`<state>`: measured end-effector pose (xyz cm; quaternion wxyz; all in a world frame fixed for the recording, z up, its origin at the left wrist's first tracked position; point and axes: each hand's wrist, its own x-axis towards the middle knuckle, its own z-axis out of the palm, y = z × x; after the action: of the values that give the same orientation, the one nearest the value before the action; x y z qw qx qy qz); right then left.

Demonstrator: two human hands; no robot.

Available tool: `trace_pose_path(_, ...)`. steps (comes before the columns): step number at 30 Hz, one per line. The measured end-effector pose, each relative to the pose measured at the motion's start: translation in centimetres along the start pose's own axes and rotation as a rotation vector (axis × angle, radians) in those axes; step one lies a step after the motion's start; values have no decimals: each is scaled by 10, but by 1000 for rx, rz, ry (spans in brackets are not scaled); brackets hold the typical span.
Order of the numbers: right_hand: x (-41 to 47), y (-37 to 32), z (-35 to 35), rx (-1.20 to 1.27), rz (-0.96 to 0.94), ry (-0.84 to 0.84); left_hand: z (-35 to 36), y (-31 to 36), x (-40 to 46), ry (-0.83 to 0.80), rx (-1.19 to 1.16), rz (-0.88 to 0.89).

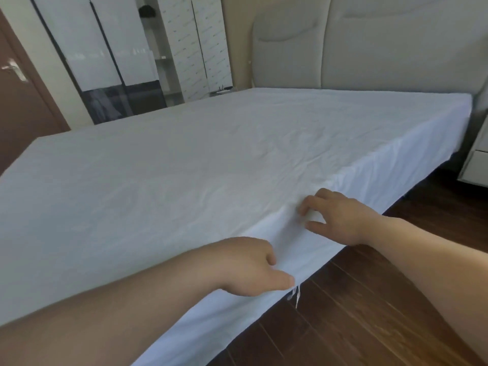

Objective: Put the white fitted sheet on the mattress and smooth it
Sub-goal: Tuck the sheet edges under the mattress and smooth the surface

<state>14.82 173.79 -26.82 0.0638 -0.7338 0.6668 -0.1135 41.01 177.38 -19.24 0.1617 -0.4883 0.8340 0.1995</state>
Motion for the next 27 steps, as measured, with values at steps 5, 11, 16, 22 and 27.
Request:
trace_pose_path(5,-30,42,-34,-22,158,235,-4,45,41,245,4,133)
trace_pose_path(11,-53,112,-56,-234,290,343,-41,83,111,465,38,151)
trace_pose_path(16,-50,172,-80,-227,381,339,-91,113,170,496,26,70)
trace_pose_path(22,-26,227,-163,-183,382,220,-153,151,212,383,-29,-30)
trace_pose_path(27,27,251,-184,-168,345,158,-173,148,250,345,-67,-63)
